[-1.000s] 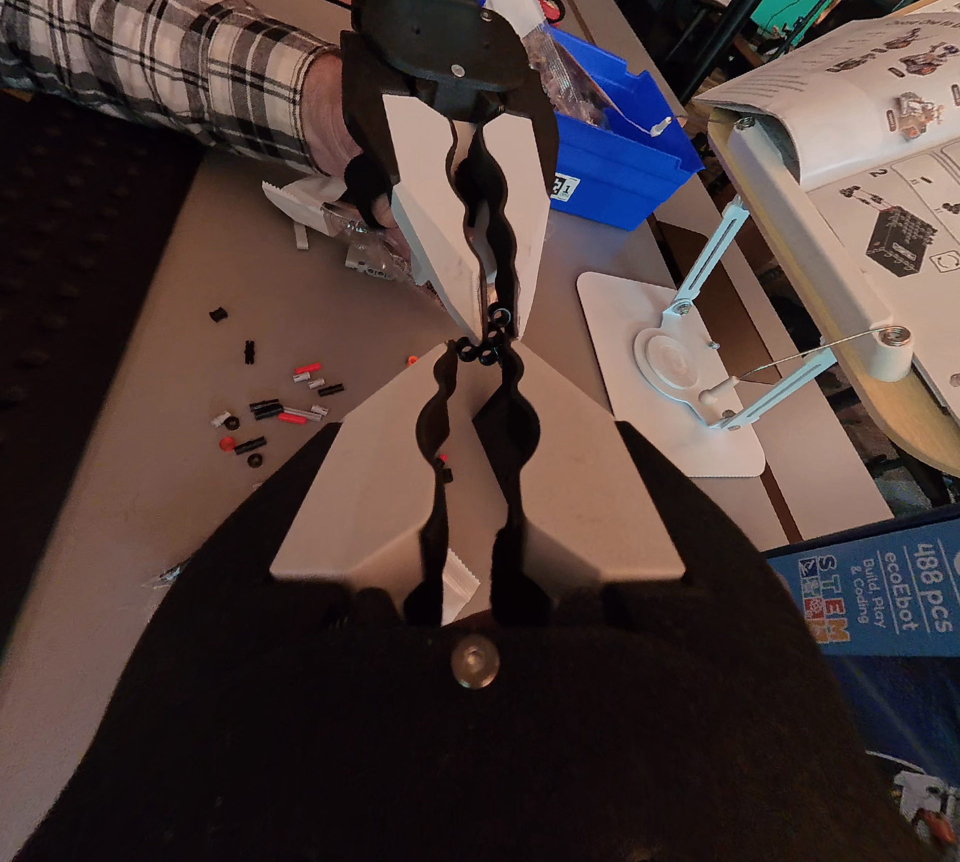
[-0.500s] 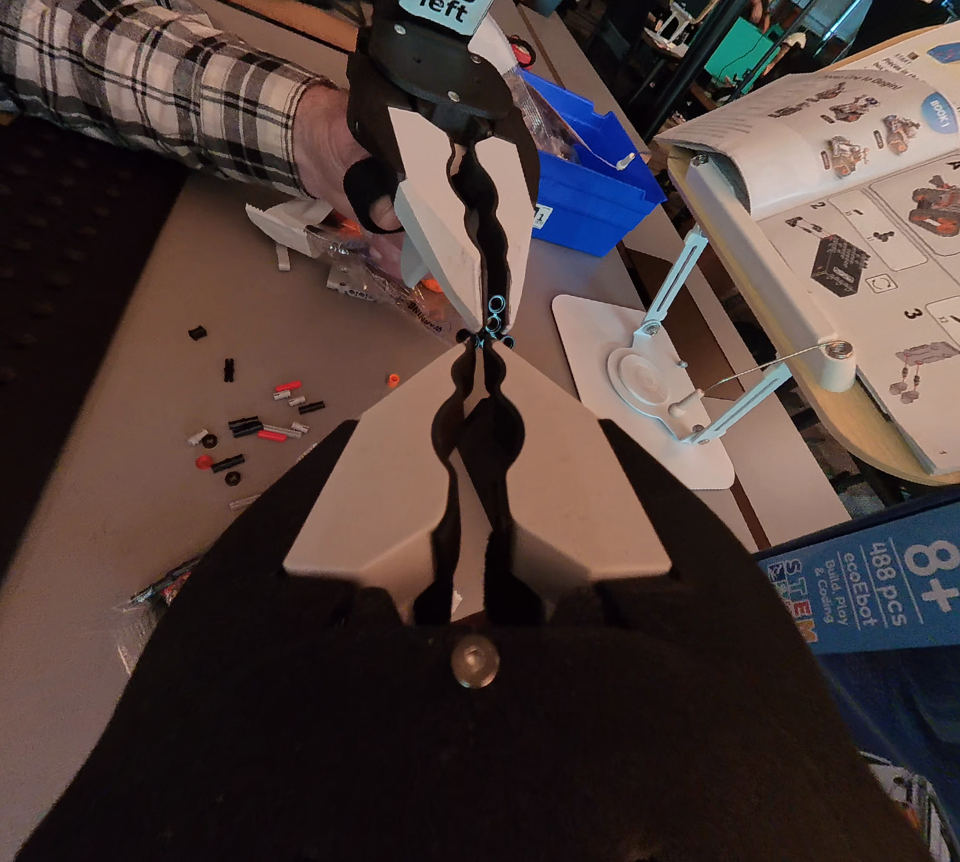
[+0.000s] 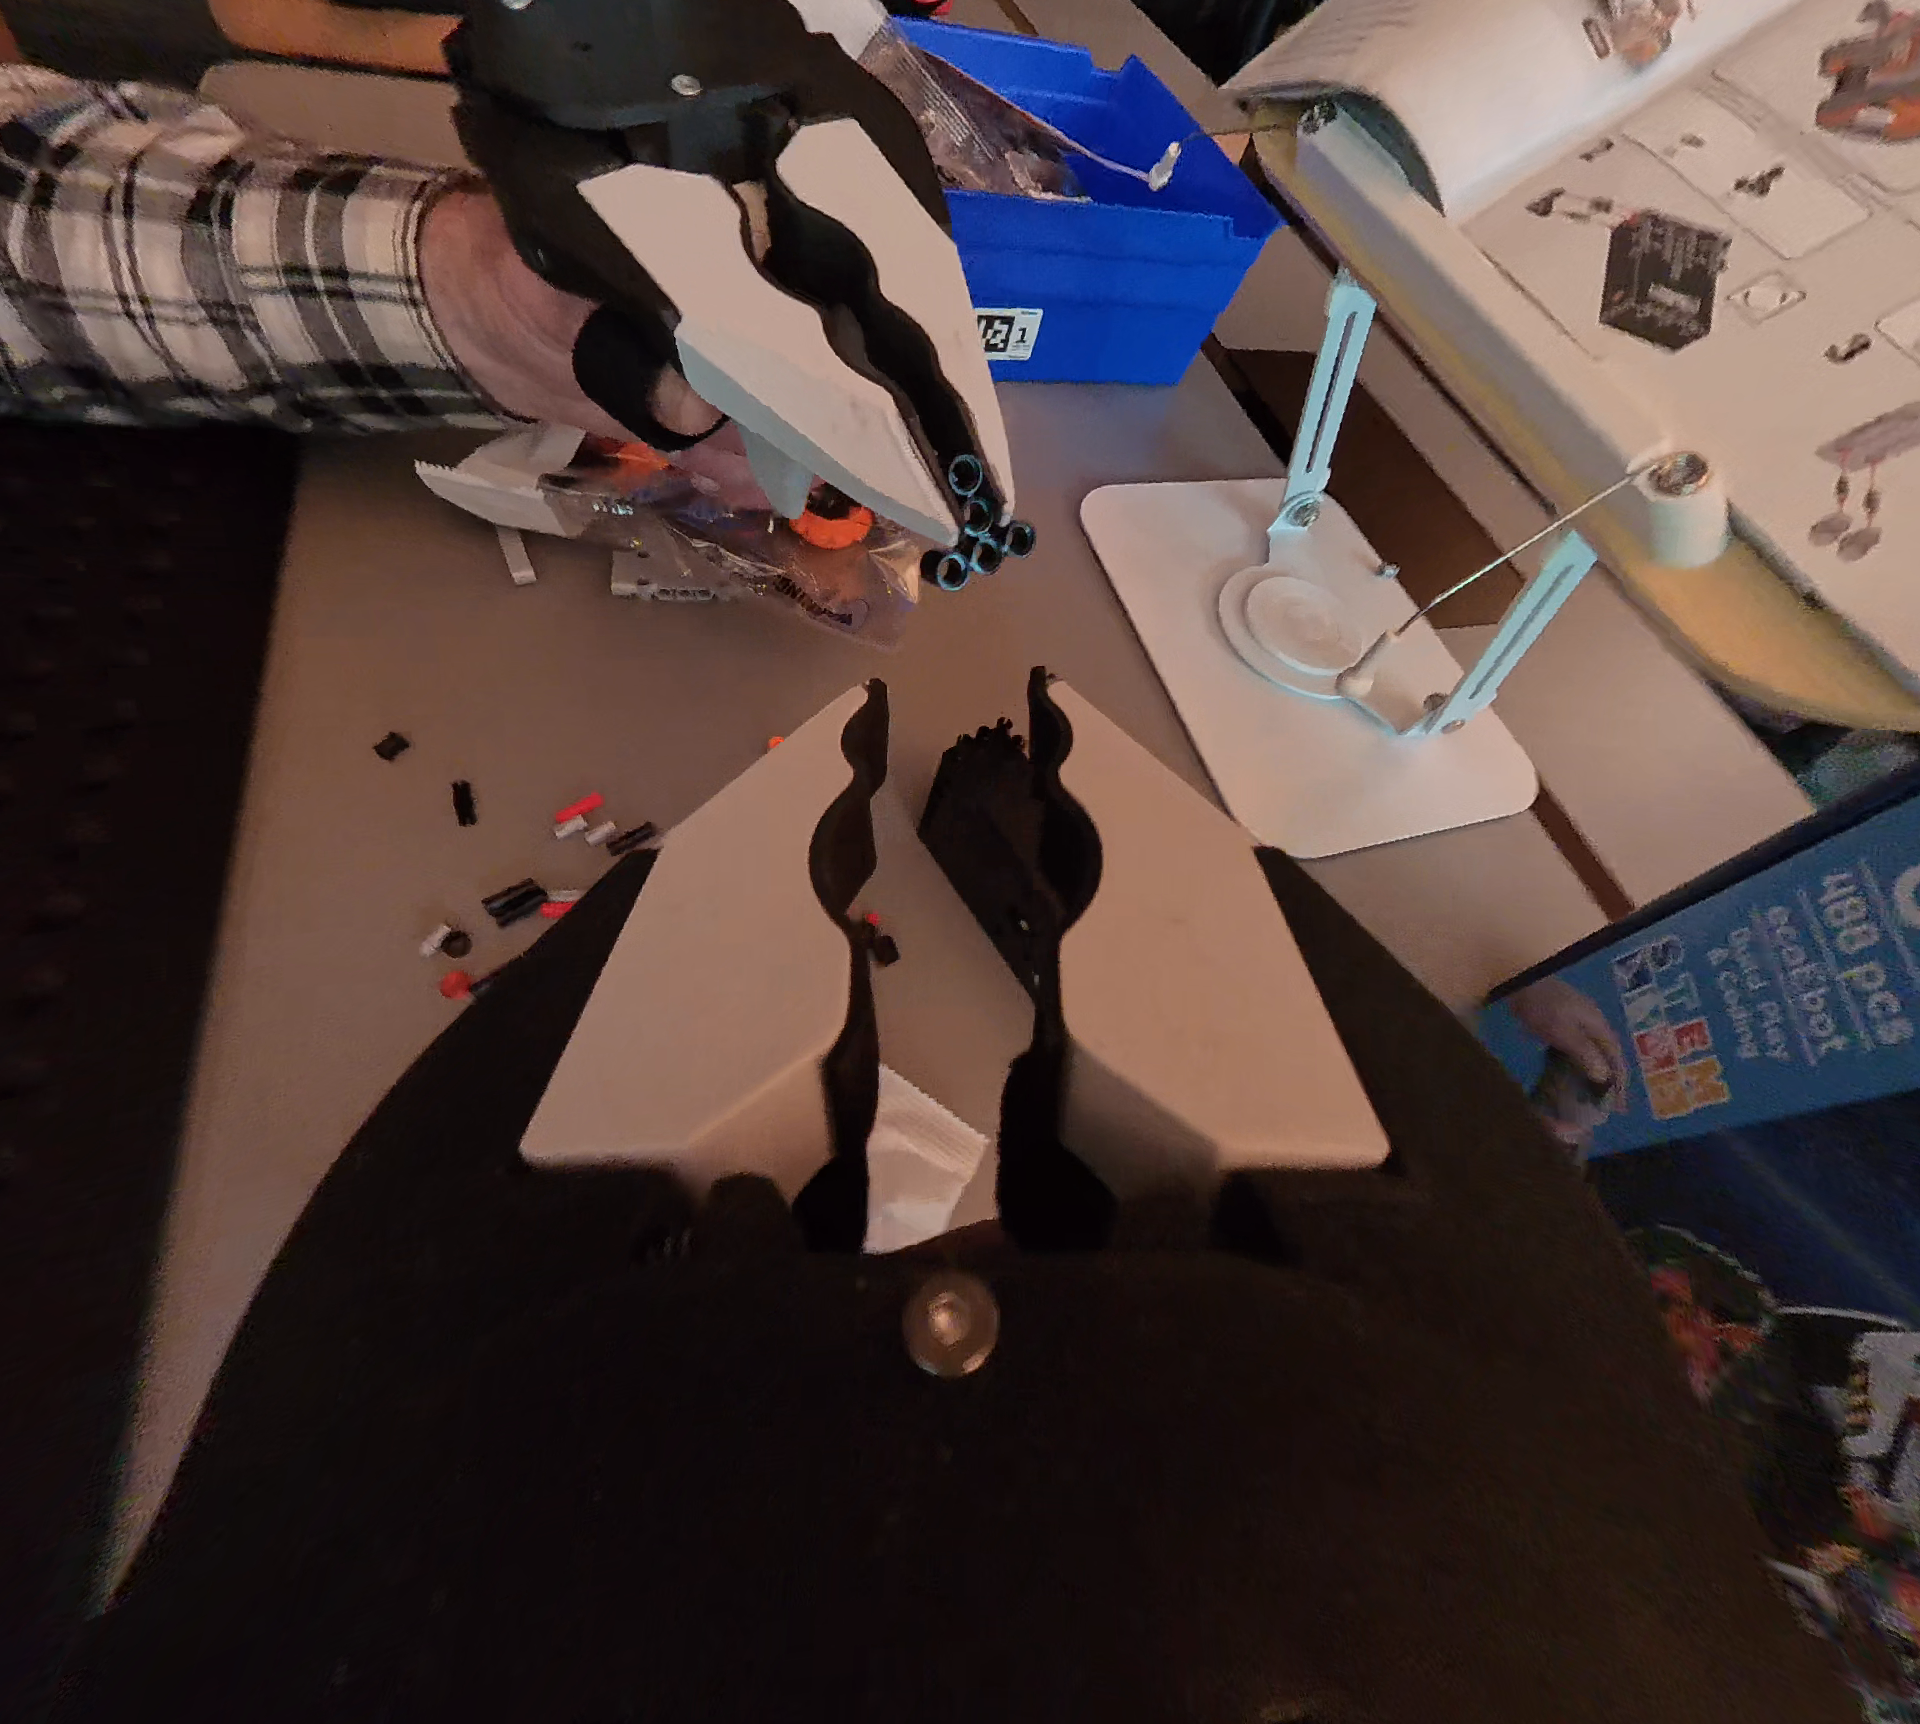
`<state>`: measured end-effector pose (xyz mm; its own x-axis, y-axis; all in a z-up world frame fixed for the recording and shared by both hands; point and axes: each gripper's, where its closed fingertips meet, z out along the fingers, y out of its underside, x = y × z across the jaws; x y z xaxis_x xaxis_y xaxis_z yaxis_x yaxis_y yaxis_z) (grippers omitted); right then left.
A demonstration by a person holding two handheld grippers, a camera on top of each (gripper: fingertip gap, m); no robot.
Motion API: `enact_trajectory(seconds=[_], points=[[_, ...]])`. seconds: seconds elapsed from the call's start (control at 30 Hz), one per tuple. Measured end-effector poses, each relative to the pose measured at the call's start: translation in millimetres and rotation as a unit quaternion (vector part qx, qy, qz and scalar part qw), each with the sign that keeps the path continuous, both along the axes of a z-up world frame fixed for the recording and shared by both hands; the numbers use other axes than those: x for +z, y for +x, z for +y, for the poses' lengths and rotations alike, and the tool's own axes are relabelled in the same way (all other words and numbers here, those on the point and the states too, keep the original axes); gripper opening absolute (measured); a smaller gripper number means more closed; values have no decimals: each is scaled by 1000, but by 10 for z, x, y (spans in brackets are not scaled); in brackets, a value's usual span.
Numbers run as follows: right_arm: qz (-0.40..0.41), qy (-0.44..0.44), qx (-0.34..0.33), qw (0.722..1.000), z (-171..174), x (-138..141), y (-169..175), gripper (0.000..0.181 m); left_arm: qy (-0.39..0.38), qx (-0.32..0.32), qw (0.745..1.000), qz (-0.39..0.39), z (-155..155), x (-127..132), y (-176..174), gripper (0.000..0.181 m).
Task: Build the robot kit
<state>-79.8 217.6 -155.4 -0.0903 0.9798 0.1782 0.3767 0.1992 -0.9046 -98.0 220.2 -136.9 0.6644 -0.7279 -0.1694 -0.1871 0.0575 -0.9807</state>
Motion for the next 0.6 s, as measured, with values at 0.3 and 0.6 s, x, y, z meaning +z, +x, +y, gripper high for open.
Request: enact_trajectory(seconds=[0.3,0.6], points=[[45,-126,-30,991,-81,63,-240,24,114,84,986,91,50,80,-50,5],[100,-176,-51,978,-8,186,-275,16,211,126,958,150,3,175,-14,4]])
